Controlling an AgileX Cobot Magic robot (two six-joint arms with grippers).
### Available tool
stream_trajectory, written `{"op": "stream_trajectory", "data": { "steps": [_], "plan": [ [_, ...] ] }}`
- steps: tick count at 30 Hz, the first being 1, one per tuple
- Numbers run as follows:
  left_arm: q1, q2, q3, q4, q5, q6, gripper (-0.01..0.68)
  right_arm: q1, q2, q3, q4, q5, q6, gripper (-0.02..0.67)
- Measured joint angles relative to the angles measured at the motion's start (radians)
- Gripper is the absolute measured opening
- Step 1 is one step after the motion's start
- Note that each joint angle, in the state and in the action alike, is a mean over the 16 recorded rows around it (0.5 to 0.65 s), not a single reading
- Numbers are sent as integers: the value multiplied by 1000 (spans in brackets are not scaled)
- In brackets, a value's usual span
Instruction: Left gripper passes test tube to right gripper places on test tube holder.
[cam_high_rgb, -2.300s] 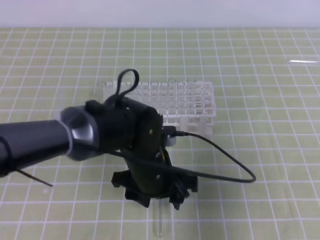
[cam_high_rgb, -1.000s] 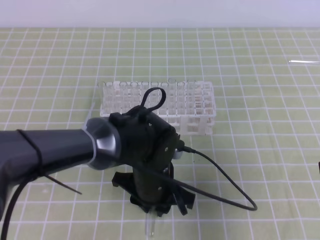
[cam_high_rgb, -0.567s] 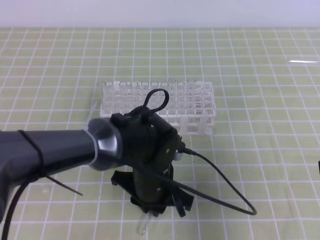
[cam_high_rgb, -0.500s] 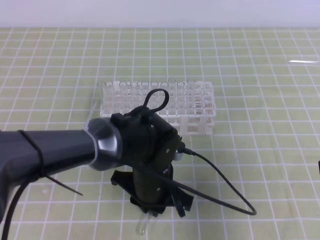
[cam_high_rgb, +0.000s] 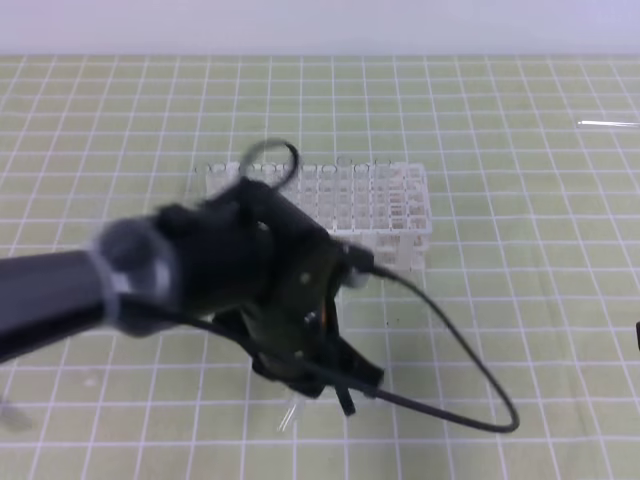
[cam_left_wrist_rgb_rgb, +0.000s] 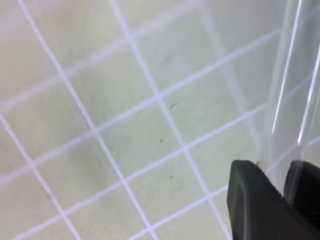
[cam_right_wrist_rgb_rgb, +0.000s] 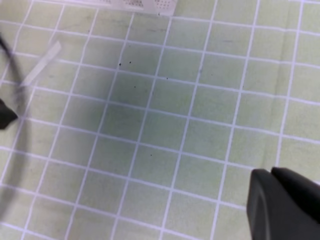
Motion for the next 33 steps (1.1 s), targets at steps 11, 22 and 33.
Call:
{"op": "stream_trajectory", "data": {
  "steps": [11,22,33],
  "plan": [
    [8,-337,80,145,-128,-34,66,0,-1,-33,62,-18,-32,-22],
    [130,-715,397,289,-485,-149,54,10,52,-138,339,-87,-245,-22],
    [303,-892,721,310,-985,-187,29,218,262,-296,506,-259,-450,-22]
  ]
}}
